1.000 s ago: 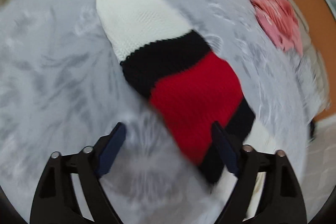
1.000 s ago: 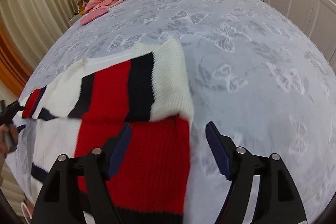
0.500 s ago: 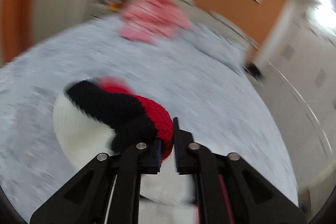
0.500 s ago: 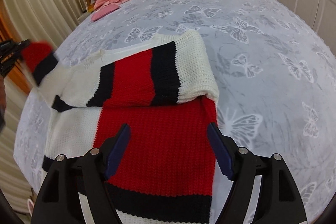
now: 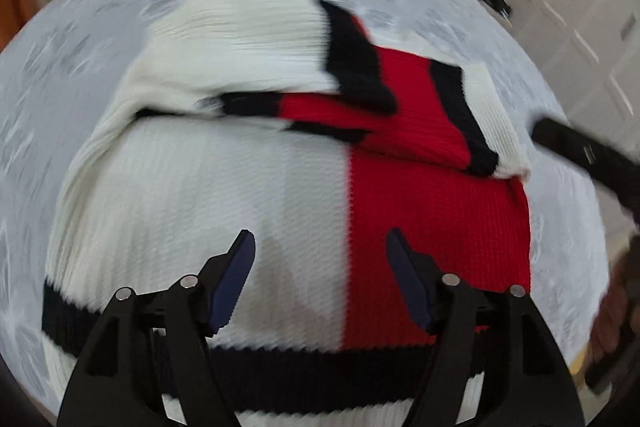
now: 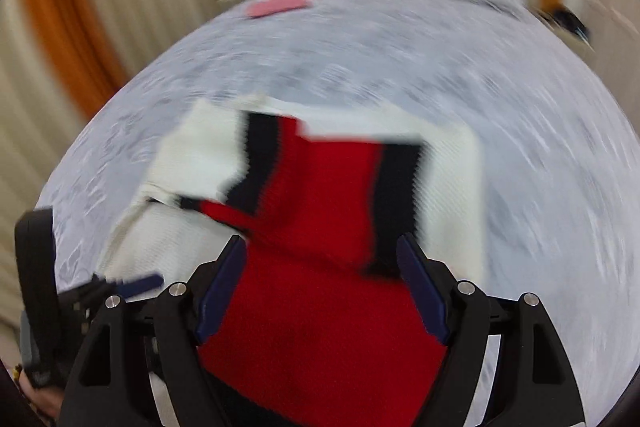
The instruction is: Fold small clothes
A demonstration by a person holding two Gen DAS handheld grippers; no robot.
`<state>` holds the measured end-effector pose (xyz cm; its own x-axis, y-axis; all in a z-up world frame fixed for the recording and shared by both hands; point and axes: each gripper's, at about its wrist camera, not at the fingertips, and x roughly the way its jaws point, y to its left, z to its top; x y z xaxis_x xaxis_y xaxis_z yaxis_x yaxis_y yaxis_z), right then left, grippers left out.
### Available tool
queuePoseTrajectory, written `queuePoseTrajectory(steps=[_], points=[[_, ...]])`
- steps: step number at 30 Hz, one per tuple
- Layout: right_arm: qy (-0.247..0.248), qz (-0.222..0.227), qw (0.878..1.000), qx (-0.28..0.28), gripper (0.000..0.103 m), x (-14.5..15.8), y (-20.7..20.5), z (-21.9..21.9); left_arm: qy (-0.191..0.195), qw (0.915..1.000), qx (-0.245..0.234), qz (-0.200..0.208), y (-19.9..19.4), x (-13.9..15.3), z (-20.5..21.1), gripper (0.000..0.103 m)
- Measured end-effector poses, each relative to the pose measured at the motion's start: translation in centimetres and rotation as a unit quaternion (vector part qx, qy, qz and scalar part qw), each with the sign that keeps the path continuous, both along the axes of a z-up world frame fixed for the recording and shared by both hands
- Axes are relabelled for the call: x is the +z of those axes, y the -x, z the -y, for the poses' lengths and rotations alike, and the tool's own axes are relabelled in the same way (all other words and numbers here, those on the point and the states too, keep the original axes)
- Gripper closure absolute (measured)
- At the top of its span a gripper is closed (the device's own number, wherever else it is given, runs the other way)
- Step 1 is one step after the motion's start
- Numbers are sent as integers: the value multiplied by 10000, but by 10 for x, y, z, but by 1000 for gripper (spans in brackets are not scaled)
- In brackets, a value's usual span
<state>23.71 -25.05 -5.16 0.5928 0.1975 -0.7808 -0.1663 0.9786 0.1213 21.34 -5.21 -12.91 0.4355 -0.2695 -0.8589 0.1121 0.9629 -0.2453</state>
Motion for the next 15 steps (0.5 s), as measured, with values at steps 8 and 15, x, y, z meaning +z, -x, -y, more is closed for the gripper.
queuePoseTrajectory(steps=[8,15], points=[[1035,-341,9785,1752,24,-44,-86,-163,105,9973,724,-73,12,6,-71,33],[346,-1061,9818,1537,95,-60,-127,-169,391,9953,871,-181,11,1,-103,33]])
